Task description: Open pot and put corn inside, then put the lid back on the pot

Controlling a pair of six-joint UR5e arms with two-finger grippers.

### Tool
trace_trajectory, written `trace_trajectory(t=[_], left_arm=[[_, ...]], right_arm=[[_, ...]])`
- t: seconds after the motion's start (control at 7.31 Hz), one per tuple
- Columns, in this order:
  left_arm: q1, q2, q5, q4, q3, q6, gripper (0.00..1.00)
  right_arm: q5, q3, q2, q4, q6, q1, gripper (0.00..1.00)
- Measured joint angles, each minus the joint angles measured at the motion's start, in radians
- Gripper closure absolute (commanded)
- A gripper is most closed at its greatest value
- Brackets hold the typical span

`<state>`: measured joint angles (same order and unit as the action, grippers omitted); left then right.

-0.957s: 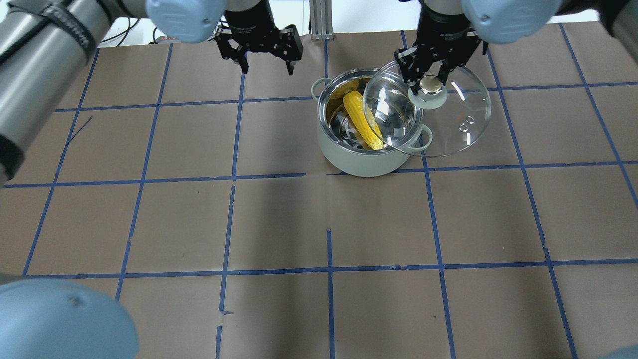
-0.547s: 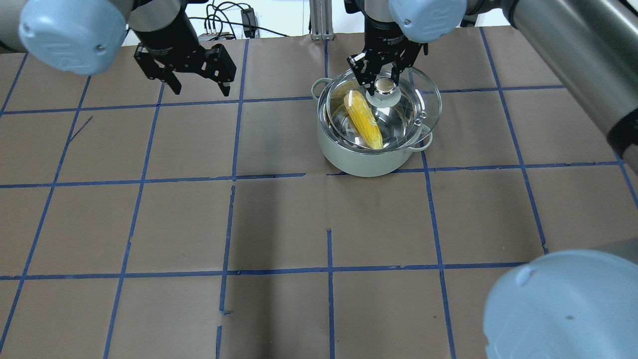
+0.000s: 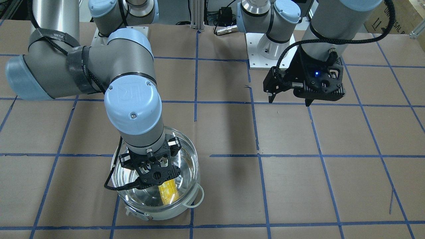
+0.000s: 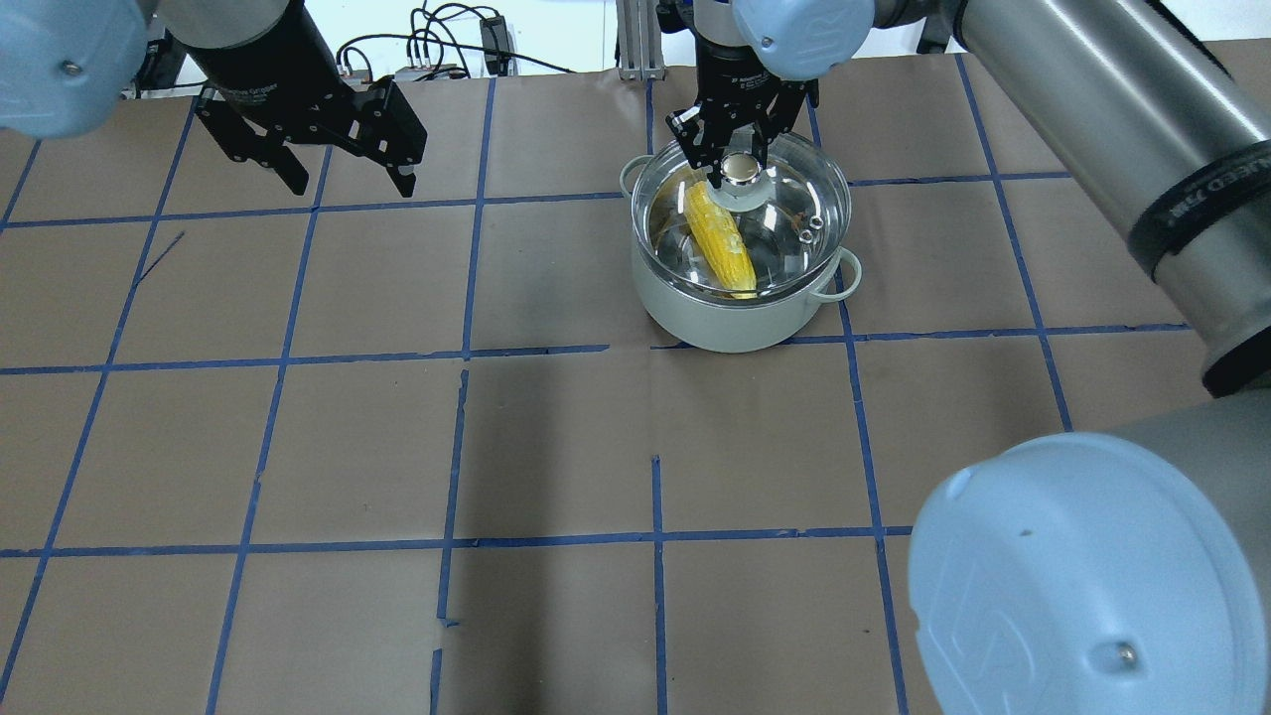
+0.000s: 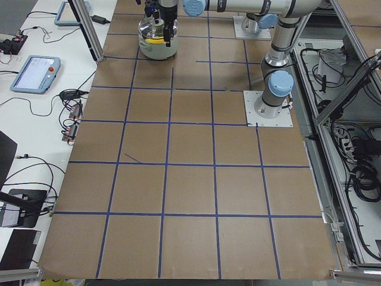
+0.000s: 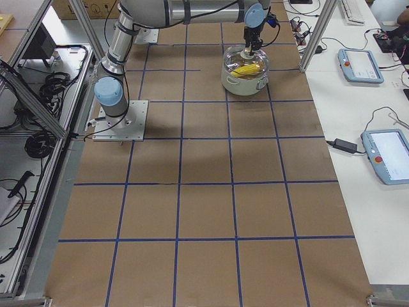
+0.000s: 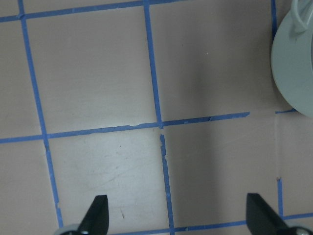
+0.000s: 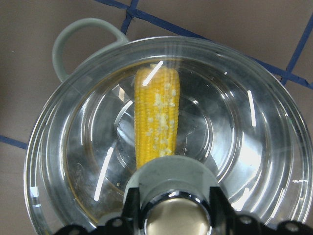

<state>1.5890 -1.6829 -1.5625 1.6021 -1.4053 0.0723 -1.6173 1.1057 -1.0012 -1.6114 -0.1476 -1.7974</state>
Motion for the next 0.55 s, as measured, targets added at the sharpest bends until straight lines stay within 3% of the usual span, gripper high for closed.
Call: trace_trajectory(t=[0.55], left_arm=[[-0.049,0.021,-0.015,0.005,-0.013,0.025,0.0]], right_arm=[[0.002,0.0,0.015,0.001,-0.009,0.001,0.57]])
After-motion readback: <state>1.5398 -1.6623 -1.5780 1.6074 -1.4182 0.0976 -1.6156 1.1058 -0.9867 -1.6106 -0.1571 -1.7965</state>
